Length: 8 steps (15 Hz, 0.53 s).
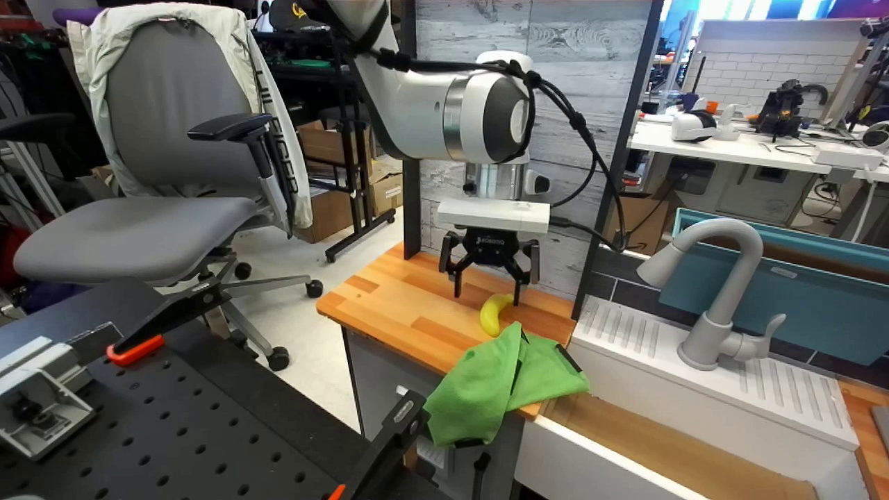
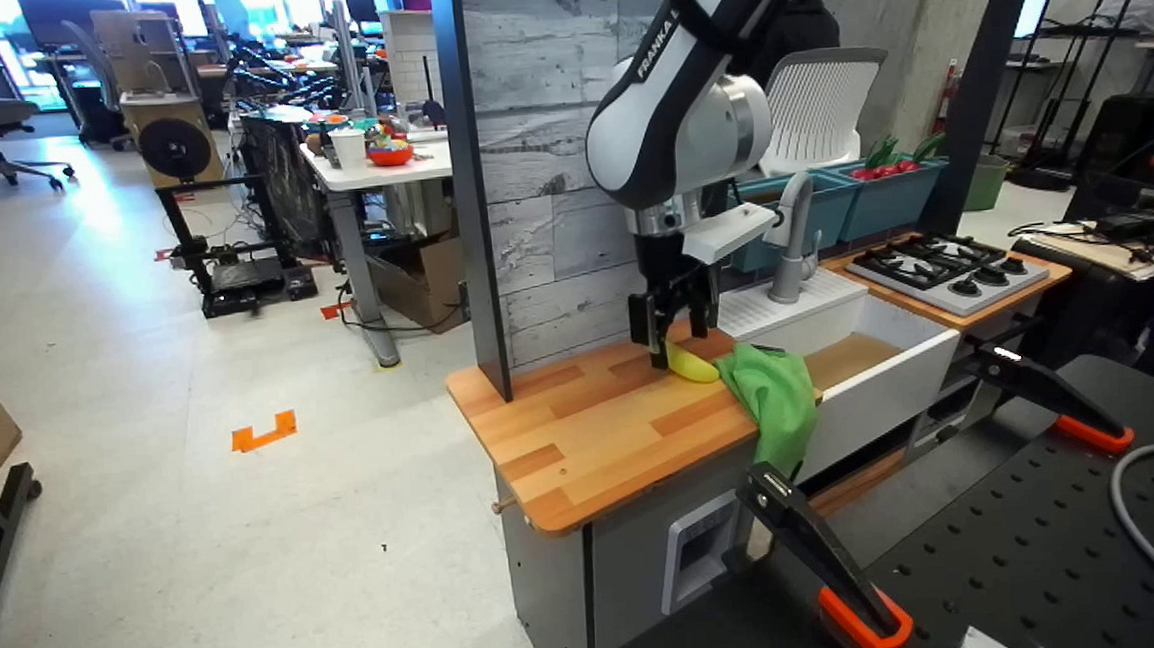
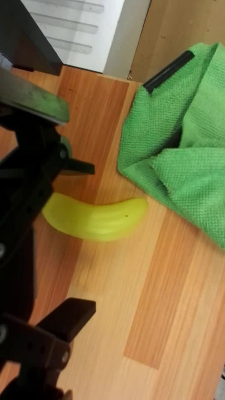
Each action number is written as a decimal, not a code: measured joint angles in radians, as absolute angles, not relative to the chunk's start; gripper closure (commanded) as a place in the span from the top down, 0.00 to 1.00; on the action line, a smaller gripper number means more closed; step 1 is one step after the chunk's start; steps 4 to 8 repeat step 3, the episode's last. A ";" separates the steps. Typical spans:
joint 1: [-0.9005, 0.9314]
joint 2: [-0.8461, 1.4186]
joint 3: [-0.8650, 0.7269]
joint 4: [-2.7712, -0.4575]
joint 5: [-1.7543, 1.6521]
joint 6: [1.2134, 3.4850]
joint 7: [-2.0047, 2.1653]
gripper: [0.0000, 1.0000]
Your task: Pick up the banana and put it on the right side of the counter
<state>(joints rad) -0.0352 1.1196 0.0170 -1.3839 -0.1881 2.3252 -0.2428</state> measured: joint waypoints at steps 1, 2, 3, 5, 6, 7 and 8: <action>-0.041 1.086 0.019 -1.419 -0.187 2.346 -0.243 1.00; -0.044 1.057 0.020 -1.447 -0.187 2.356 -0.243 1.00; -0.046 1.034 0.021 -1.468 -0.186 2.357 -0.243 1.00; -0.046 1.034 0.021 -1.468 -0.186 2.357 -0.243 1.00; -0.046 1.034 0.021 -1.468 -0.186 2.357 -0.243 1.00; -0.046 1.034 0.021 -1.468 -0.186 2.357 -0.243 1.00; -0.046 1.034 0.021 -1.468 -0.186 2.357 -0.243 1.00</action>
